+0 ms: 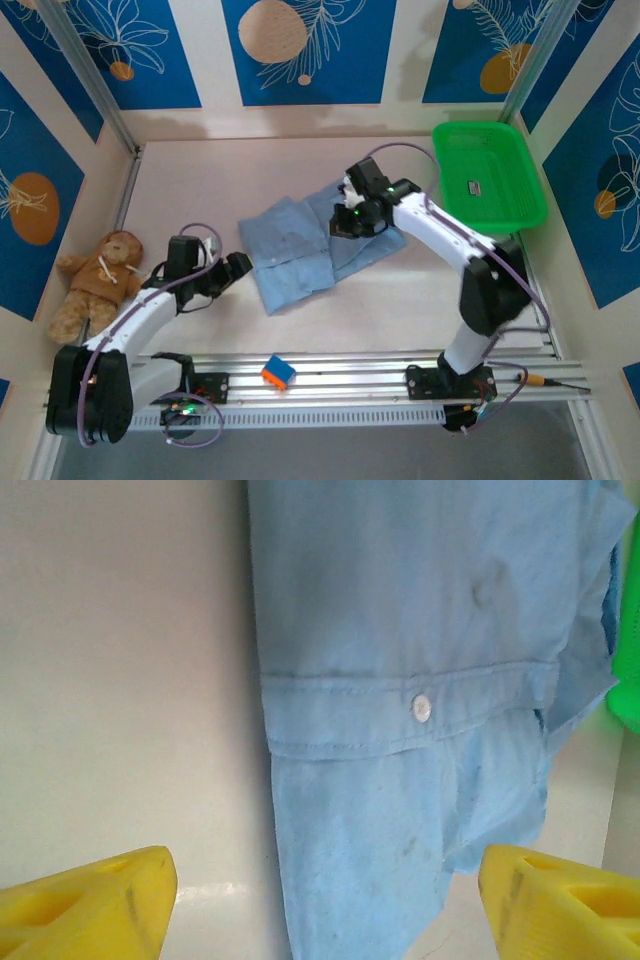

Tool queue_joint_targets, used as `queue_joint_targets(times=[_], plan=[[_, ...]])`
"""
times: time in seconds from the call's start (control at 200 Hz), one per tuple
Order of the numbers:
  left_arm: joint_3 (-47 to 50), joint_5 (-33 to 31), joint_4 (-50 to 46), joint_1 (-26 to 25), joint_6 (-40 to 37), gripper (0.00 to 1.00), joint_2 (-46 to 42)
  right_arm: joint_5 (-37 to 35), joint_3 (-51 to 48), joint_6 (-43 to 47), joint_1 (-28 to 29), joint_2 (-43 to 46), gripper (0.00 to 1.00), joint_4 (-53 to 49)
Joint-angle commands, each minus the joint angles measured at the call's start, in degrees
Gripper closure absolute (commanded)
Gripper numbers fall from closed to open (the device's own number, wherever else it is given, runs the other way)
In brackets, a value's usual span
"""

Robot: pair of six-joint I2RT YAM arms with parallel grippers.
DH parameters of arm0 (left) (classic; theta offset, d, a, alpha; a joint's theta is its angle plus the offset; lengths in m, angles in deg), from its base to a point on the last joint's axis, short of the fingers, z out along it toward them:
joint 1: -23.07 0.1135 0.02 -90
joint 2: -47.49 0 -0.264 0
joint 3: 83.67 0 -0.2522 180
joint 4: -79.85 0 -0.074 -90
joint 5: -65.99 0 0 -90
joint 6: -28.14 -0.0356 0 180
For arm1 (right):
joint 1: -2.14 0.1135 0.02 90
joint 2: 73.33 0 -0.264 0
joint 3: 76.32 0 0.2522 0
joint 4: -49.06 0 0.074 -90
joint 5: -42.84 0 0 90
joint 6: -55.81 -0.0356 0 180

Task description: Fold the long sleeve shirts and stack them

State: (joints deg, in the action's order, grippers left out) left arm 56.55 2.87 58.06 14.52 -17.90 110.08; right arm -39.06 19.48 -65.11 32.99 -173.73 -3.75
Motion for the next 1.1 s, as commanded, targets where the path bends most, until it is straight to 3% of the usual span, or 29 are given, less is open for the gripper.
queue_joint_targets(times=[0.0,0.145,0.295,0.755,0.85,0.965,1.095], plan=[[1.86,1.95,10.63,-1.27,6.52,0.23,2.01,7.54,4.82,6.46,0.50,-7.65,0.97,1.28],[3.09,-0.10,18.04,-3.19,9.01,0.26,6.42,7.98,9.73,7.22,-0.26,-15.35,0.99,1.17],[0.31,-1.70,19.45,-4.70,9.25,0.30,12.00,8.85,13.92,8.05,-0.72,-21.08,0.99,0.46],[-9.43,-9.01,12.36,-10.10,7.38,0.39,25.74,8.87,15.96,8.86,-2.24,-27.67,1.00,1.47],[-8.65,-10.22,10.67,-10.08,7.33,0.39,25.13,8.74,16.39,9.13,-2.42,-28.82,1.00,1.35],[-7.58,-13.65,4.76,-10.11,6.26,0.29,20.10,8.68,16.62,9.28,-2.64,-29.74,1.00,1.34],[-7.38,-15.95,-0.03,-10.08,5.08,0.25,16.31,8.67,16.16,9.44,-2.79,-30.20,1.00,1.78]])
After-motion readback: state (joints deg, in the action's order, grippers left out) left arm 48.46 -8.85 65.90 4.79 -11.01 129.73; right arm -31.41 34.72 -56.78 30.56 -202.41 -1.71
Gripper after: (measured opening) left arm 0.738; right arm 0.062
